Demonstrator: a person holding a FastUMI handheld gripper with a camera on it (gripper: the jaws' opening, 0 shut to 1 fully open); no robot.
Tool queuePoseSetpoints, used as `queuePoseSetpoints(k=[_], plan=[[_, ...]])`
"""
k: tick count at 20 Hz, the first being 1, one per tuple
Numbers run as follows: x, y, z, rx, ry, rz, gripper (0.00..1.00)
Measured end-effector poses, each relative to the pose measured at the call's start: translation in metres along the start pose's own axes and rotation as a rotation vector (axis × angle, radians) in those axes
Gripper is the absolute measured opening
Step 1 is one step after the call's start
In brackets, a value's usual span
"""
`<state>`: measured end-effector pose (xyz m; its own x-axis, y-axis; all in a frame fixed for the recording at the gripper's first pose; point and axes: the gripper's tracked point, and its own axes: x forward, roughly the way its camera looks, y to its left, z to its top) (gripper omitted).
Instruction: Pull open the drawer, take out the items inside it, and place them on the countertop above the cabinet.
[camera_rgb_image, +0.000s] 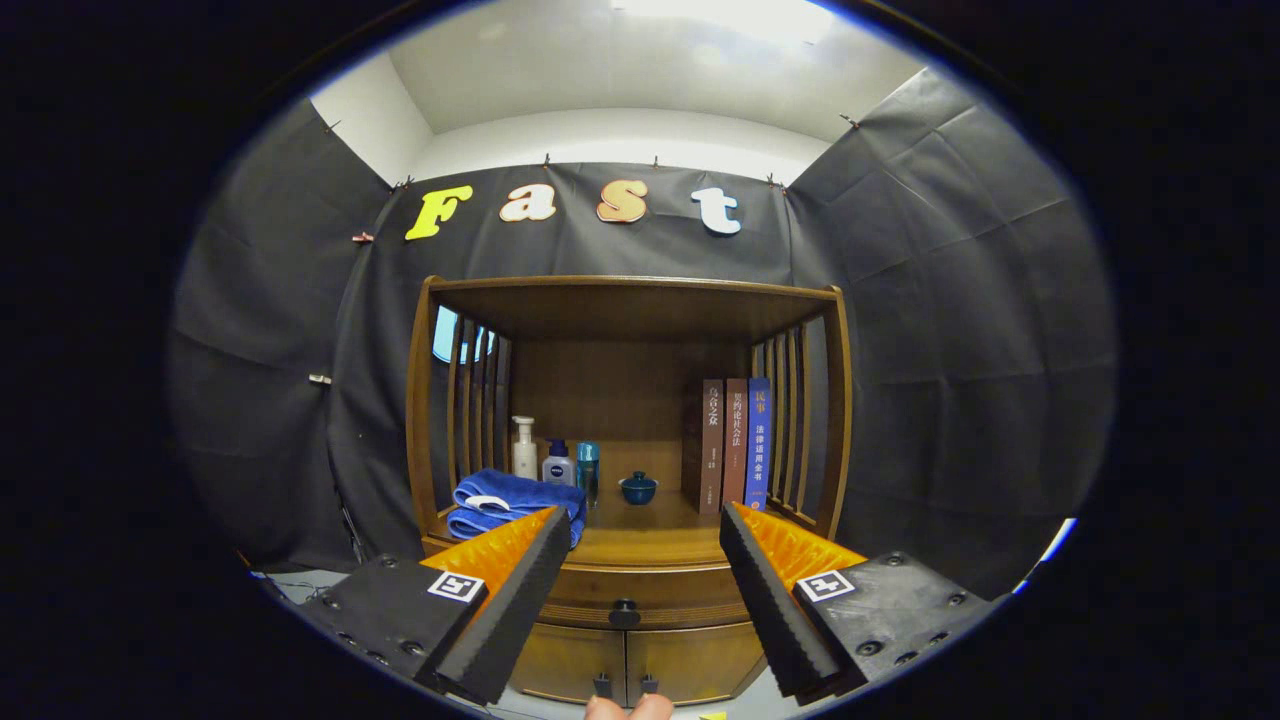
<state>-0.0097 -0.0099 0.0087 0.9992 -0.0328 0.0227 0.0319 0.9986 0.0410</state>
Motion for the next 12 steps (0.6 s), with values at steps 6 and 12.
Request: queuePoseSetpoints(k=[6, 12], plan=[[0.018, 0.003, -0.033, 0.016, 0.013, -0.007, 0.98], [0.044, 0.013, -0.119, -0.026, 0.046, 0.001, 0.98]])
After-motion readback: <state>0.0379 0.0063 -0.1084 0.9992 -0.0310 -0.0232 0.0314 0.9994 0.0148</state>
